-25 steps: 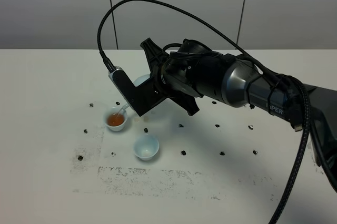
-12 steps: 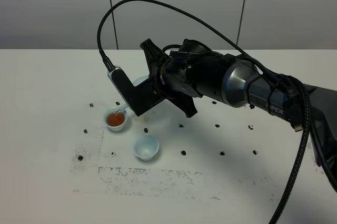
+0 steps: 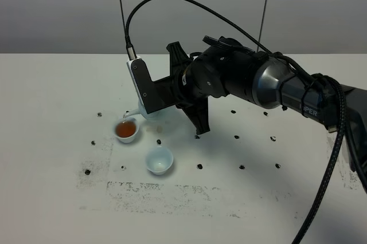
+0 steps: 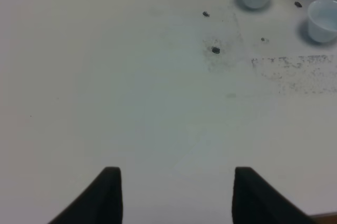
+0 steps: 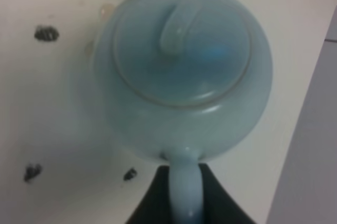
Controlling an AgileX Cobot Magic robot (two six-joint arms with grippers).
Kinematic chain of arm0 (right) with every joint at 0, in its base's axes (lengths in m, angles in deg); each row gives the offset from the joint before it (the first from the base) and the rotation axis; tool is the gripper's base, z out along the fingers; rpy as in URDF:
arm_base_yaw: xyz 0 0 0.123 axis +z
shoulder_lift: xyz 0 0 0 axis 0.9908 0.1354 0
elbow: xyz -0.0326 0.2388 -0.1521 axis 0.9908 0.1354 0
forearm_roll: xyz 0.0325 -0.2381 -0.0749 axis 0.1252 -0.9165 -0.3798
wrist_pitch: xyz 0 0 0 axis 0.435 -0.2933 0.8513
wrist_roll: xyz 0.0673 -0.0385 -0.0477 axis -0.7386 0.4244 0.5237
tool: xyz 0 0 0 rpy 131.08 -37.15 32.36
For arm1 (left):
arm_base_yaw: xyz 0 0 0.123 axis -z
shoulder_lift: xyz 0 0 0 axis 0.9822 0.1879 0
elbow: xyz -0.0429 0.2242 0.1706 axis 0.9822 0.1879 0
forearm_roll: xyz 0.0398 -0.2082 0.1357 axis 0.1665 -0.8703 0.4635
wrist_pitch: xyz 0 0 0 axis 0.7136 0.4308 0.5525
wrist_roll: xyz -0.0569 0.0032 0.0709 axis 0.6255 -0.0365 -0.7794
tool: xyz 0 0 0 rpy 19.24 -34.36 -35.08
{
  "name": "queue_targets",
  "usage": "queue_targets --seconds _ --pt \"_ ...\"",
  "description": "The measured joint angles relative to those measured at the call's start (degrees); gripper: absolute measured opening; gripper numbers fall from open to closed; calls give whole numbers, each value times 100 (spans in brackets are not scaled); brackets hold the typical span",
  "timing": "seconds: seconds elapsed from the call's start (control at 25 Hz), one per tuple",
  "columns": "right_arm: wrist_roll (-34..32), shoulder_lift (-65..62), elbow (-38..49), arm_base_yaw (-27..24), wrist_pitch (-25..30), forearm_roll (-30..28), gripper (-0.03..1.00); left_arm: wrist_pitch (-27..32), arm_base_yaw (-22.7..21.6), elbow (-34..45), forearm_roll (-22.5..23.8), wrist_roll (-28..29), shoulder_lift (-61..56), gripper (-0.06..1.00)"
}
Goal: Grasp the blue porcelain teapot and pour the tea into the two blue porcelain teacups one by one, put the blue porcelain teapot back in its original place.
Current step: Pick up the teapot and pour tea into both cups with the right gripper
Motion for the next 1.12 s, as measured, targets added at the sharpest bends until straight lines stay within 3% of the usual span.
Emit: queue_targets --seconds 0.2,0.44,0.6,0.72,0.84,0.96,1.12 --pt "19 0 -76 -121 145 1009 3 0 0 0 0 0 0 49" --pt "19 -106 -127 -190 415 1444 3 0 0 0 0 0 0 49" --pt "-396 -500 -78 -21 612 1928 3 0 0 0 0 0 0 49" --pt "-1139 -886 212 256 396 2440 3 0 0 0 0 -7 0 49" --pt "-2350 -1010 432 509 313 2725 3 0 0 0 0 -7 0 49" --pt "-3853 -998 503 690 494 2641 3 0 0 0 0 -7 0 49" --pt "-5103 -953 543 949 616 2258 3 0 0 0 0 -7 0 49"
